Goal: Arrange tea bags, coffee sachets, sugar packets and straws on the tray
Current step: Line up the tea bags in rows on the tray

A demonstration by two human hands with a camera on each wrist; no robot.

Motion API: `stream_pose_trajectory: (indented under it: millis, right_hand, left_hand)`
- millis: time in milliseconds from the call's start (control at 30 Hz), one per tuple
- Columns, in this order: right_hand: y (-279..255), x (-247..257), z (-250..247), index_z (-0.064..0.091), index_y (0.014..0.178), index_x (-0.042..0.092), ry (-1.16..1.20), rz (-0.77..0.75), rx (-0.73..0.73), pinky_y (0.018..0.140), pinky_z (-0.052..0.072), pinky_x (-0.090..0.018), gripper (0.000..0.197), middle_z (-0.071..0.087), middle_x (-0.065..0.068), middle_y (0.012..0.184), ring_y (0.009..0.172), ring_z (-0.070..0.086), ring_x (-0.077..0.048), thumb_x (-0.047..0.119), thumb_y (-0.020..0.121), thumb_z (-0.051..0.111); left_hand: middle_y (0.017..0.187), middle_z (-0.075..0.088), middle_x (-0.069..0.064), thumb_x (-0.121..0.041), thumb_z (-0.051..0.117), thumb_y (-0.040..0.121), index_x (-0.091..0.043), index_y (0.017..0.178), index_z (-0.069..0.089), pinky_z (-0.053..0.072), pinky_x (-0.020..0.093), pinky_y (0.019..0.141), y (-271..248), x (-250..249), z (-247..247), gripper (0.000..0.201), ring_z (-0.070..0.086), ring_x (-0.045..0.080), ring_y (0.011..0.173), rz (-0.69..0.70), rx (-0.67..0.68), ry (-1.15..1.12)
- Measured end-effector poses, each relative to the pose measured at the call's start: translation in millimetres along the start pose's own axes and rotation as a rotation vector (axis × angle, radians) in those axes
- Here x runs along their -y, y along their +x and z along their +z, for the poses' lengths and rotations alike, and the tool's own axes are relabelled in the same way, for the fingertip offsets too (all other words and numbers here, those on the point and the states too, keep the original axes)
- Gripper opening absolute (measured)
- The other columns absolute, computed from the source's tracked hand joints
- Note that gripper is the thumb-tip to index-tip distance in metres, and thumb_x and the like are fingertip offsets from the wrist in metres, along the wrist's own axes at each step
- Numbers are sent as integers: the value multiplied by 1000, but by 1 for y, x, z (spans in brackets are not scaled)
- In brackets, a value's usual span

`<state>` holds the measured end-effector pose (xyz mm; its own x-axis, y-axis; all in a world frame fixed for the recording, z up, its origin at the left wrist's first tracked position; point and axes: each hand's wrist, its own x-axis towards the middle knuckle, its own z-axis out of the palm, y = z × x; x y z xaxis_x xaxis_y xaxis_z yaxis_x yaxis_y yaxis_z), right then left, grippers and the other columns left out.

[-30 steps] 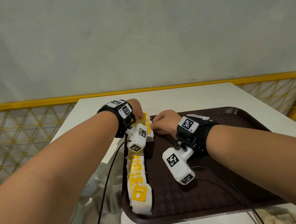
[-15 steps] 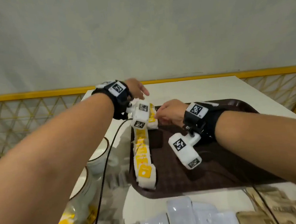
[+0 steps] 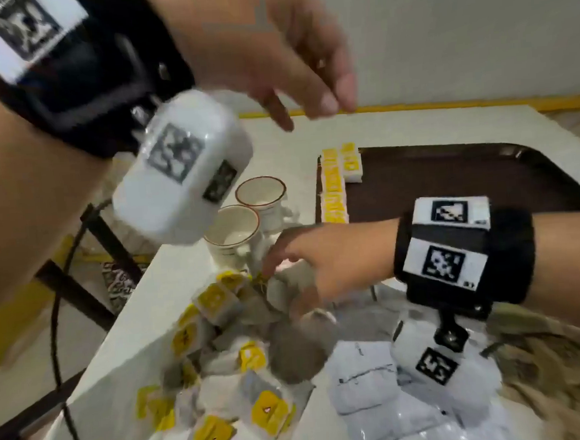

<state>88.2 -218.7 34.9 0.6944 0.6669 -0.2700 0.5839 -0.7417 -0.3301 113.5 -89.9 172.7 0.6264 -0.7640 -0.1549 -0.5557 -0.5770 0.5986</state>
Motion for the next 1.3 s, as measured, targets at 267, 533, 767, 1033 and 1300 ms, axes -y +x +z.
stream_pose_trajectory:
  millis: [267, 533, 767, 1033, 1300]
  right_hand:
    - [8, 25, 56, 23, 144, 32, -81, 31, 70, 107, 36, -46, 102, 30, -5, 144, 130, 34, -28, 69, 63, 73]
    - [9, 34, 61, 35, 130, 25, -133, 66, 13, 92, 45, -42, 79, 40, -2, 129, 113, 41, -24, 54, 69, 76]
    - [11, 26, 57, 47, 111, 15, 36, 44, -11, 62, 37, -27, 42, 55, -5, 102, 83, 47, -18, 23, 80, 72]
    - [9, 18, 44, 44, 126, 23, 208, 73, -6, 78, 46, -24, 52, 50, 0, 123, 94, 52, -12, 32, 82, 71]
    - [19, 30, 63, 44, 117, 14, -22, 20, -37, 82, 47, -38, 55, 50, -10, 113, 99, 51, -26, 32, 76, 77]
  left_hand:
    - [88, 60, -14, -71, 66, 51, -44, 96, 58, 51, 25, 74, -73, 105, 101, 53, 57, 7, 84, -182, 383, 390]
    - [96, 30, -21, -39, 76, 73, -36, 112, 53, 27, 10, 76, -89, 119, 157, 46, 27, -2, 90, 13, 281, 478]
    - [99, 51, -16, -23, 66, 81, -25, 97, 62, 37, 16, 80, -82, 123, 155, 17, 45, 3, 97, 22, 204, 449]
    - [83, 60, -13, -24, 69, 84, -25, 89, 61, 41, 13, 67, -81, 125, 144, 9, 52, 3, 75, -31, 0, 309]
    - [98, 40, -20, -34, 77, 73, -26, 101, 57, 34, 7, 73, -85, 118, 153, 36, 39, -1, 87, -47, 113, 421]
